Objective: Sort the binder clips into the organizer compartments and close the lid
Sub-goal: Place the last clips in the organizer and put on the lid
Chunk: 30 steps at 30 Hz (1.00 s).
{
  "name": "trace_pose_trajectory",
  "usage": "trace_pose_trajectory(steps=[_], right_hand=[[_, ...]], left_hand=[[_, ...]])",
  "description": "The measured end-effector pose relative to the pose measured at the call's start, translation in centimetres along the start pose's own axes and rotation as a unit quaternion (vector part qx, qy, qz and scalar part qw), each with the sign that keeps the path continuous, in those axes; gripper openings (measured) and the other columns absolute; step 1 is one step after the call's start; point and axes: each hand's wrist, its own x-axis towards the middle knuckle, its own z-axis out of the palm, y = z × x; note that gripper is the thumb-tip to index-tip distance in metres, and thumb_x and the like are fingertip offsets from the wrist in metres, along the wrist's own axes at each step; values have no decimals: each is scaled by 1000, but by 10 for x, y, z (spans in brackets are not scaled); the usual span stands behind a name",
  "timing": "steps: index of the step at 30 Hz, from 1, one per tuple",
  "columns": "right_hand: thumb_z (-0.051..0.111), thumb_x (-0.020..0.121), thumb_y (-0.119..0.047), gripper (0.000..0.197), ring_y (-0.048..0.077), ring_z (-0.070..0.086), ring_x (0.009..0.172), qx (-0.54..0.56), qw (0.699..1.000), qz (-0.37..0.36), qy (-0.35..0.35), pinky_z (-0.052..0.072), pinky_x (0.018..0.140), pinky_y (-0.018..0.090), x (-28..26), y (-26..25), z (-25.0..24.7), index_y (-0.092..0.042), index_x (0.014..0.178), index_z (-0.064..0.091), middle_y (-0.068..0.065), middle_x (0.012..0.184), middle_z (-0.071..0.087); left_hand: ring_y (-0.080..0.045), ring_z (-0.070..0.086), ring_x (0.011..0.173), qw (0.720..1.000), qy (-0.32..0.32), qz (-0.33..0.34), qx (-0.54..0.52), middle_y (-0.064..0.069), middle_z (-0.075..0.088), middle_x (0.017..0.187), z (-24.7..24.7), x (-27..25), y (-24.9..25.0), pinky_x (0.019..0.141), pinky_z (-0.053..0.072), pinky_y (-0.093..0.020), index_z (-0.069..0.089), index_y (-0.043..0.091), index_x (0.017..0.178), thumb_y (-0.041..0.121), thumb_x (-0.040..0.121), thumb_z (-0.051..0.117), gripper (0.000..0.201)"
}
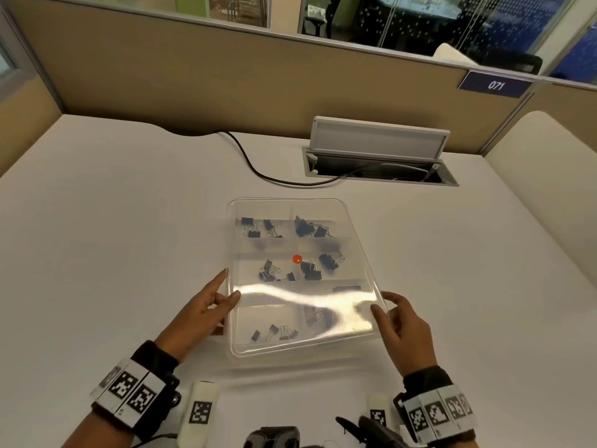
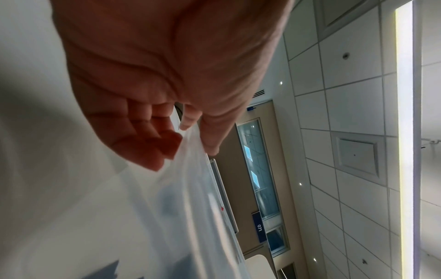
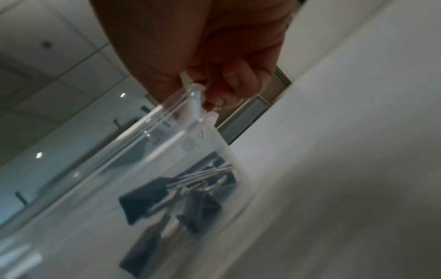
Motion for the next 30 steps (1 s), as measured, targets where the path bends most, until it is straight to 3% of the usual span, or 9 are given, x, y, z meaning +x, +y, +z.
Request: trace_pose_trajectory(steps=[7,12,14,16,20,22,24,26,30], right_hand=[[50,91,-32,38,7,49,58,-86,996,-26,-11,37,55,15,0,-1,8,-19,128,46,-4,66,50],[32,96,-36,48,11,53,72,-164,984,-14,-63,45,65,19,-4,-4,10,-34,143,23,1,92,54],[31,97,-37,47,11,55,68,-167,983,0,-74,48,64,22,-5,-6,9,-37,143,21,-1,80,59],[31,97,-39,46,8,50,54,-179,980,17,-84,43,54,20,-5,-7,8,-39,142,21,-7,59,50],[34,95,-43,43,10,55,52,-212,970,31,-112,47,52,23,5,-11,2,-38,138,30,-7,54,52],[38,94,-46,40,16,64,62,-215,967,32,-136,52,61,27,12,-16,-4,-33,131,38,-1,66,65],[44,90,-50,39,18,66,84,-223,962,29,-155,51,74,27,25,-24,-14,-29,123,49,3,95,71],[50,88,-50,39,17,59,107,-201,967,12,-156,44,89,28,44,-41,-25,-26,116,60,1,118,64],[54,87,-45,42,16,46,124,-119,982,-76,-129,32,103,29,86,-85,-16,-23,123,56,1,131,55]], left_hand=[[-41,63,97,998,-7,17,68,-34,58,106,-3,14,0,73,57,-33,4,49,143,43,91,43,65],[-44,60,102,998,-2,18,55,-26,59,105,1,16,-4,73,56,-31,4,63,134,43,93,40,58],[-49,58,101,998,-6,25,48,-18,59,99,-1,17,-9,76,56,-39,7,77,120,51,87,43,55],[-48,60,99,999,-20,17,44,-21,61,99,-1,19,-9,75,57,-42,7,77,119,51,86,45,57],[-32,67,86,999,-27,-3,35,-36,57,110,1,18,1,58,55,-21,3,58,136,35,94,44,63],[-36,66,86,999,-28,-5,37,-39,56,109,1,19,2,57,54,-19,4,52,140,33,94,45,64],[-42,65,89,999,-26,-10,37,-40,55,107,0,20,0,59,56,-22,4,51,140,34,94,45,64],[-37,65,82,999,-22,-12,33,-38,58,103,1,20,0,60,56,-24,4,51,140,34,94,45,64],[-29,60,75,999,-17,-3,35,-29,60,93,0,23,-5,62,56,-27,7,64,131,38,93,46,60]])
